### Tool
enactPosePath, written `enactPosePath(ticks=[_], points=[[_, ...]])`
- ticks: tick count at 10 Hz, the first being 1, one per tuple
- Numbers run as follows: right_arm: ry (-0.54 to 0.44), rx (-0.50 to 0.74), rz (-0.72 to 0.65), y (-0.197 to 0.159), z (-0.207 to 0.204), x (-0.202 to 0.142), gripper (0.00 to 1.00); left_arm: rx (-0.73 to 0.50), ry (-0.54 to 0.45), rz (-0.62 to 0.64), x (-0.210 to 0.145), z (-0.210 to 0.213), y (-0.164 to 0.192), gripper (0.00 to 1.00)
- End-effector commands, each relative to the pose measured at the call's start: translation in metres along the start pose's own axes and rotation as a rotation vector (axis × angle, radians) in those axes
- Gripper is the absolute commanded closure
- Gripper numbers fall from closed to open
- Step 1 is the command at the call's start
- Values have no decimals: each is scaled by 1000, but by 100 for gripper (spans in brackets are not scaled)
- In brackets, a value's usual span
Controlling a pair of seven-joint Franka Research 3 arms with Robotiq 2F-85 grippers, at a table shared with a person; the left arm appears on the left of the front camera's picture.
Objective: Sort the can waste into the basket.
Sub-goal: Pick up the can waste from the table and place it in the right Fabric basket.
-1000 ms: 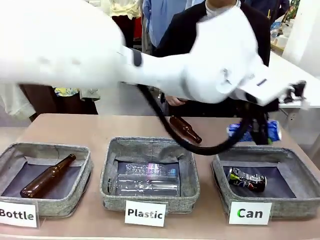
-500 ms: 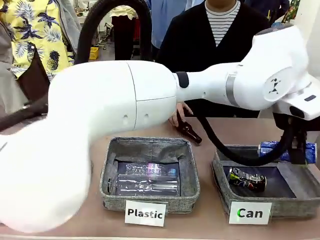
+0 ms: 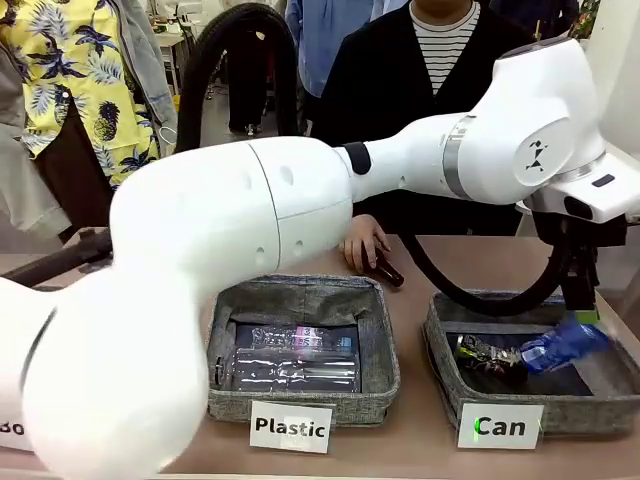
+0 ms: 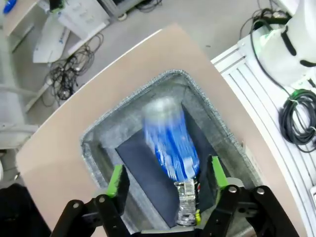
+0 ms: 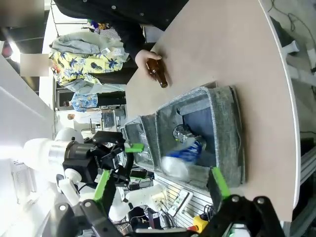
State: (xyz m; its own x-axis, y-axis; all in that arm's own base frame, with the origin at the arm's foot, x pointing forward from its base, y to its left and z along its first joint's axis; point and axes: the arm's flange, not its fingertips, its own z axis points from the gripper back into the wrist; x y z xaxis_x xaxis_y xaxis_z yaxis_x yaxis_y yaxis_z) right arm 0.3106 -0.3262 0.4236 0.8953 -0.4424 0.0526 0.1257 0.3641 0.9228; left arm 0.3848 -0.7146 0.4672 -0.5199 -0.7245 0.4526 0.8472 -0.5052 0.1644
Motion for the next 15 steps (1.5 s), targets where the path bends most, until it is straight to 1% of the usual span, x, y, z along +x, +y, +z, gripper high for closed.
enactPosePath(ticks=[1,5,6,7,8,9,10,11,12,13,14,15], points=[[2,-17,-7,4,1,-1,0,-3,8,-22,23,-3,40,0],[2,-17,-7,4,1,-1,0,-9,5,-18,19,-1,41,0],[0,0,0,0,0,0,0,-37,12,7,18,2,40,0],[74,12,93,0,-3,-1,0,-39,26,26,17,8,35,0],[72,-3,111,8,-14,4,0,-80,21,56,16,24,25,0],[83,30,140,19,-23,9,0,-102,-3,121,13,48,7,0],[117,64,202,41,-47,13,0,-63,-17,199,-2,83,-21,0],[163,40,237,61,-81,18,0,-23,-32,248,-21,113,-49,0],[239,4,273,78,-116,20,0,42,-33,311,-41,138,-75,0],[291,-13,299,92,-143,17,0,94,-20,366,-58,158,-104,0],[325,-1,320,103,-161,13,0,138,20,439,-77,178,-129,0],[348,-18,343,110,-176,9,0,173,124,547,-104,197,-152,0]])
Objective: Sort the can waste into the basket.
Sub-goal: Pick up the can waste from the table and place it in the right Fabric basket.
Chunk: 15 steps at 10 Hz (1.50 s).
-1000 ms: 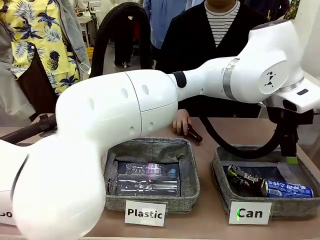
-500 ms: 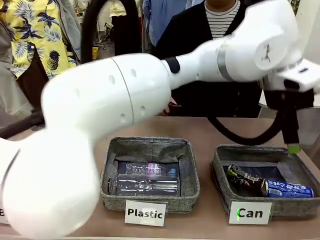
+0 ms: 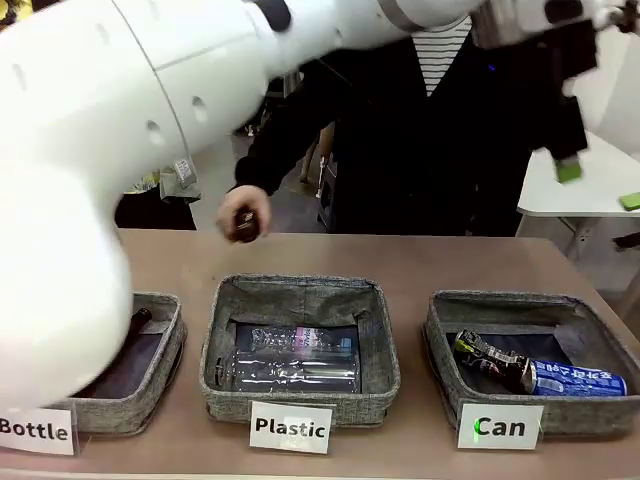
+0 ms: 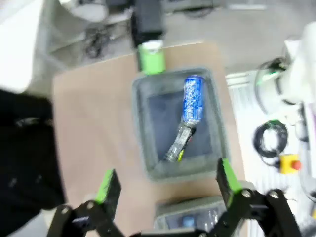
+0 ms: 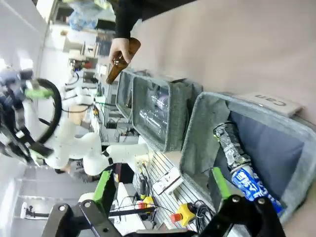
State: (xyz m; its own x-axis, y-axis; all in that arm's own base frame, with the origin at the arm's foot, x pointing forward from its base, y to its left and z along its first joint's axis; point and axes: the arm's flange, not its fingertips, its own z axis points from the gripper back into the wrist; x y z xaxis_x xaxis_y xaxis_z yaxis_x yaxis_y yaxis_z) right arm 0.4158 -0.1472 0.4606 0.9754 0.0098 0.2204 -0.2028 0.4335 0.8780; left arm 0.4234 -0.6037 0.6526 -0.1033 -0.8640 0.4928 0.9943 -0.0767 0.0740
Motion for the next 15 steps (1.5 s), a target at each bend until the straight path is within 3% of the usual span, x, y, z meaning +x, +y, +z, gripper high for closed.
enactPosePath(ticks=[1,2,3,4,7,8,12,15], points=[[22,-44,9,3,-13,-8,0,-22,188,129,-174,3,-112,0],[36,-60,2,1,-18,-8,0,-123,221,193,-195,-2,-118,0],[38,-62,-8,0,-20,-8,0,-319,300,250,-213,-13,-122,0],[37,-59,-13,-1,-20,-6,0,-368,359,330,-226,-11,-120,0],[55,-40,-3,-2,-26,-6,0,-240,200,442,-265,20,-129,0],[64,-36,9,0,-29,-6,0,-213,159,422,-270,22,-126,0],[88,-38,-18,-8,-27,-6,0,-28,127,136,-260,11,-128,0],[105,-48,-32,-13,-30,-7,0,26,71,63,-262,15,-129,0]])
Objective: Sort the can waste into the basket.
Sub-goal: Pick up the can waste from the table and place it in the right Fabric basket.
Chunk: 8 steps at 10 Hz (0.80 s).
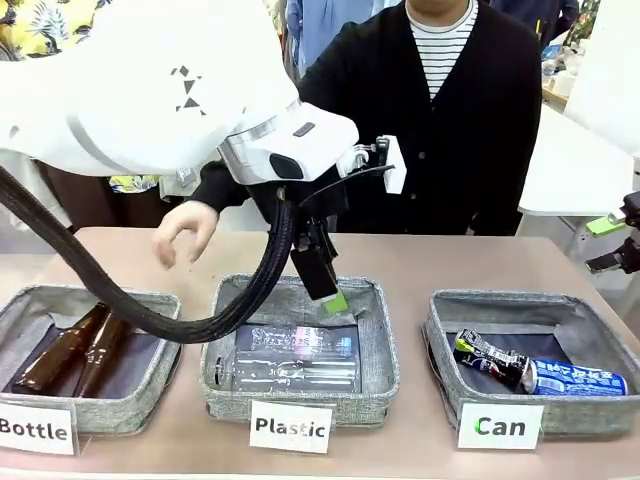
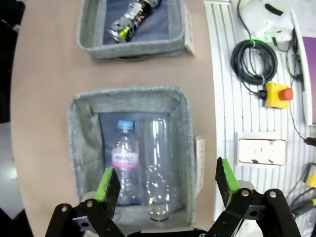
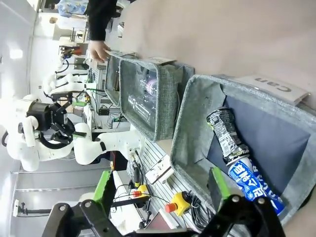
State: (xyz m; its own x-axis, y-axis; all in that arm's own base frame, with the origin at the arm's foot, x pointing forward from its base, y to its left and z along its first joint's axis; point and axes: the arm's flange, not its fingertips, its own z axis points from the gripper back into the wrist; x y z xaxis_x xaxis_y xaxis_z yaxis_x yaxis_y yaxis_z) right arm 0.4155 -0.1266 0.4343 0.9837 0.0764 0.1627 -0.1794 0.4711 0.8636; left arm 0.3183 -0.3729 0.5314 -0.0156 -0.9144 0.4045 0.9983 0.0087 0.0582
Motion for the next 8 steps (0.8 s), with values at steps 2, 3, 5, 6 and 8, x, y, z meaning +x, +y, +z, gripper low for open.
enactPosePath(ticks=[2,3,5,6,8], points=[[21,-2,-7,3,-2,-1,0,6,-35,-7,-21,10,7,0],[32,14,7,9,-8,0,0,30,-39,11,-34,28,10,0],[13,109,0,34,-45,5,0,45,-127,329,-92,93,17,0],[-10,165,-46,49,-71,10,0,4,-247,527,-125,118,9,0],[87,304,-197,78,-119,17,0,-70,-510,838,-196,129,-15,0]])
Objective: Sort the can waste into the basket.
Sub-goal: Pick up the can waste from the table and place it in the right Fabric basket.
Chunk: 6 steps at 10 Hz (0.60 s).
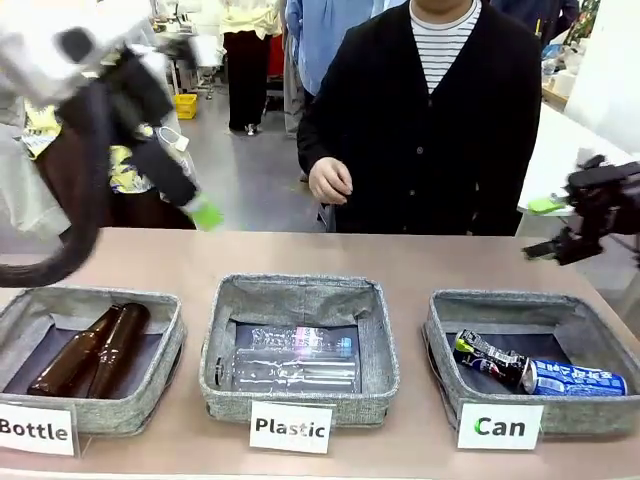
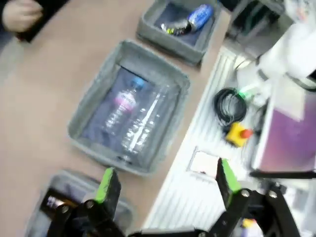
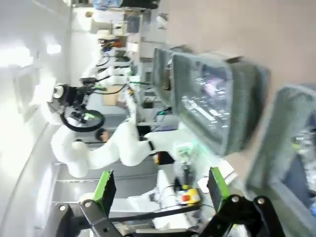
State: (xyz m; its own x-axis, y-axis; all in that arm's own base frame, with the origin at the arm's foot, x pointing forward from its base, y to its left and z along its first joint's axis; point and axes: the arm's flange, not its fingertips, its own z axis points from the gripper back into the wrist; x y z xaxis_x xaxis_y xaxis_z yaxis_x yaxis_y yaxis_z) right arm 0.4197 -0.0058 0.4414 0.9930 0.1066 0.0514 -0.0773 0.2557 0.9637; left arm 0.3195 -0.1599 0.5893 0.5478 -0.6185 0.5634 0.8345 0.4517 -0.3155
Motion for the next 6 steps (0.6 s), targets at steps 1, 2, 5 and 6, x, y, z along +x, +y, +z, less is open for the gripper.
enactPosePath(ticks=[1,2,5,6], points=[[75,135,-162,20,-35,1,0,-169,-377,279,-69,-8,8,0],[84,135,-189,25,-44,-3,0,-197,-554,489,-110,-22,20,0],[4,57,-152,5,-40,9,0,-286,-904,850,-216,-82,53,0],[35,20,-105,-5,-35,10,0,-320,-936,869,-230,-91,61,0]])
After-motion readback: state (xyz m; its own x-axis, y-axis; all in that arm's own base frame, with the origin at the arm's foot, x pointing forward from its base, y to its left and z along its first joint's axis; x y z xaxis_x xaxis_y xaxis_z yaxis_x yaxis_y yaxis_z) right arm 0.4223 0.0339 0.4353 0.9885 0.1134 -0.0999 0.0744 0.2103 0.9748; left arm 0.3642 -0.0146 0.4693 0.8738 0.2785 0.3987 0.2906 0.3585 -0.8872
